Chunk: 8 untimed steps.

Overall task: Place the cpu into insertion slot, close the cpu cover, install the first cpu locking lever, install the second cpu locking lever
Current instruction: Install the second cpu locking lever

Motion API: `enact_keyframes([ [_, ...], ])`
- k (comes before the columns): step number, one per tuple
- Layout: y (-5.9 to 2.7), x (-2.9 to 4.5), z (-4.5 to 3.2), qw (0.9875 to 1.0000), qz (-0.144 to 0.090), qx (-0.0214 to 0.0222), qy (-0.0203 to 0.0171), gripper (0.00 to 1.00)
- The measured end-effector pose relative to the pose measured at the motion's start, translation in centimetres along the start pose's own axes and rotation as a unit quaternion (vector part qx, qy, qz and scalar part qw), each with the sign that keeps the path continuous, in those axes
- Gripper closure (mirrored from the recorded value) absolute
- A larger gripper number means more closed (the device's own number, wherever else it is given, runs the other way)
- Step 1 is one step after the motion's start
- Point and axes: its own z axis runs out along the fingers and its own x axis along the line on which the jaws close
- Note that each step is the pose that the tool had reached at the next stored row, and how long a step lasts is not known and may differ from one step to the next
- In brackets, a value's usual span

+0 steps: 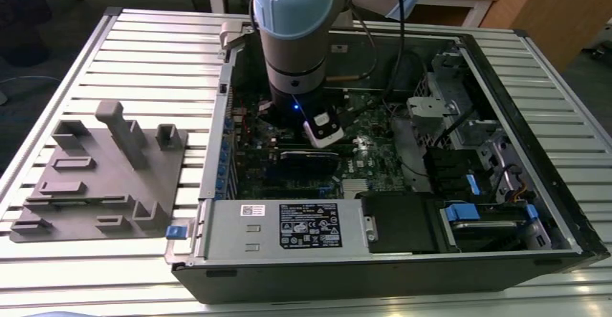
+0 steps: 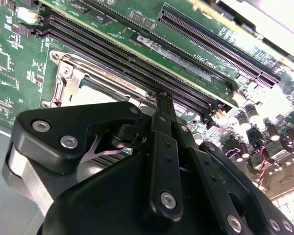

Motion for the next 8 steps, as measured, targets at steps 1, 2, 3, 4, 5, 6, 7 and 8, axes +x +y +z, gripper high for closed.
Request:
enact_keyframes([
  [1,-0.02,0.01,0.04,1.0,0.0,-0.0004,-0.0001,0.89],
  [2,-0.03,0.02,0.07,1.0,0.0,-0.0004,0.0,0.89],
  [3,-0.05,0.03,0.08,1.0,0.0,-0.0003,0.0001,0.89],
  [4,-0.05,0.04,0.09,1.0,0.0,-0.0003,0.0001,0.89],
  [5,-0.06,0.06,0.1,1.0,0.0,-0.0002,0.0001,0.89],
  [6,-0.06,0.08,0.11,1.0,0.0,-0.0003,0.0001,0.89],
  [7,-0.06,0.1,0.13,1.0,0.0,-0.0004,0.0001,0.89],
  [8,-0.07,0.14,0.15,1.0,0.0,-0.0005,0.0001,0.89],
])
